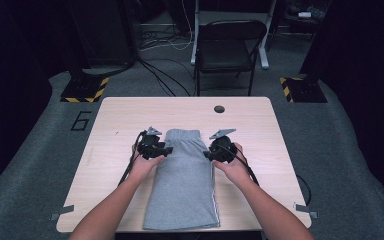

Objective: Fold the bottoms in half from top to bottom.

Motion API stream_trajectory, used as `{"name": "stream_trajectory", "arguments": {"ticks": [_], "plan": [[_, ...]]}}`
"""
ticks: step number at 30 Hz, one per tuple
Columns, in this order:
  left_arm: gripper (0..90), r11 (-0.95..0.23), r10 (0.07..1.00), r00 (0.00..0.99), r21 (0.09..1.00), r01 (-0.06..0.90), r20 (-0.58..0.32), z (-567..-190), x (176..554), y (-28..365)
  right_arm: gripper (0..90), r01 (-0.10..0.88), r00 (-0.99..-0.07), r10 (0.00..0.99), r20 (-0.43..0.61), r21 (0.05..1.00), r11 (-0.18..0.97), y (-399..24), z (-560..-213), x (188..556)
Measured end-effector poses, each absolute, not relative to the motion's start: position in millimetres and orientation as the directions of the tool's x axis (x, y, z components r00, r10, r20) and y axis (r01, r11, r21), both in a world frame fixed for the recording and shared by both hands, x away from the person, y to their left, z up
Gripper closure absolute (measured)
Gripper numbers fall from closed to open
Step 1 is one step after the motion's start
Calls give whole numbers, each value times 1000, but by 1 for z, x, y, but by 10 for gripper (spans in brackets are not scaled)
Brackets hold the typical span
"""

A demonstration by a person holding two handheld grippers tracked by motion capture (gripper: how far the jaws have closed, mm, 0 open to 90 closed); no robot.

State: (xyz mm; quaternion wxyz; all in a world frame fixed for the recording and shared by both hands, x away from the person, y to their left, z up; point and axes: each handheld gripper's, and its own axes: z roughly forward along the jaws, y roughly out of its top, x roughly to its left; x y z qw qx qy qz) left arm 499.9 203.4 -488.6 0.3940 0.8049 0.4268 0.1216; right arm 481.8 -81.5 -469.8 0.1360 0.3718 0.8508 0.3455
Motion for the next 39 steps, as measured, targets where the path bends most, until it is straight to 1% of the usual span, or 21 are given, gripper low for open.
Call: {"name": "stream_trajectory", "arguments": {"ticks": [2,6,8,10,11,14,17,18,19,20,21,22,24,25,27,31,32,33,36,38,39], "plan": [[491,-321,778,611,742,589,-148,-483,504,203,591,525,-683,730,16,706,476,-77,-465,487],[506,-342,776,618,739,580,-126,-478,511,201,547,529,-670,742,15,710,464,-69,-465,499],[510,-343,779,615,738,582,-123,-480,515,201,533,555,-651,759,34,703,444,-64,-469,505],[511,-339,784,607,731,592,-128,-484,520,202,520,566,-648,760,43,696,443,-61,-475,511],[511,-334,786,605,733,593,-130,-486,521,202,514,555,-662,749,33,694,459,-60,-478,515],[521,-330,787,602,735,592,-131,-491,525,204,512,569,-643,765,35,690,447,-56,-486,521],[546,-299,788,592,734,610,-171,-495,527,204,529,567,-644,765,21,685,458,-53,-492,525],[553,-288,792,585,737,611,-176,-496,527,203,532,569,-641,767,30,690,448,-53,-493,526],[554,-307,784,599,737,602,-163,-497,529,205,536,577,-633,773,37,689,439,-53,-494,527],[556,-276,790,582,738,616,-191,-498,529,204,538,578,-631,775,43,692,432,-54,-494,528],[558,-296,783,595,734,611,-180,-498,530,206,538,574,-629,776,48,702,422,-54,-495,530],[558,-273,789,581,734,622,-199,-498,529,205,537,578,-630,774,61,702,416,-55,-496,531],[559,-276,789,583,733,621,-196,-500,530,207,528,596,-615,784,86,701,391,-54,-498,534],[559,-269,790,578,734,624,-202,-500,530,207,519,591,-626,776,76,696,409,-55,-498,536],[557,-274,789,583,738,617,-195,-500,531,208,501,598,-616,784,77,694,401,-53,-499,537],[532,-257,797,568,736,626,-204,-501,528,205,491,609,-609,789,79,684,401,-51,-503,538],[531,-263,797,571,738,621,-197,-501,528,206,487,608,-610,789,75,682,406,-51,-504,538],[531,-258,797,568,736,626,-203,-502,528,206,484,621,-597,797,90,680,389,-50,-505,538],[528,-250,799,563,735,631,-212,-502,528,206,476,634,-588,804,88,666,392,-49,-508,539],[526,-282,792,581,732,620,-187,-502,528,207,480,641,-584,806,95,664,386,-49,-510,540],[526,-284,793,579,727,625,-188,-502,528,207,482,639,-588,803,95,664,389,-49,-510,540]]}}
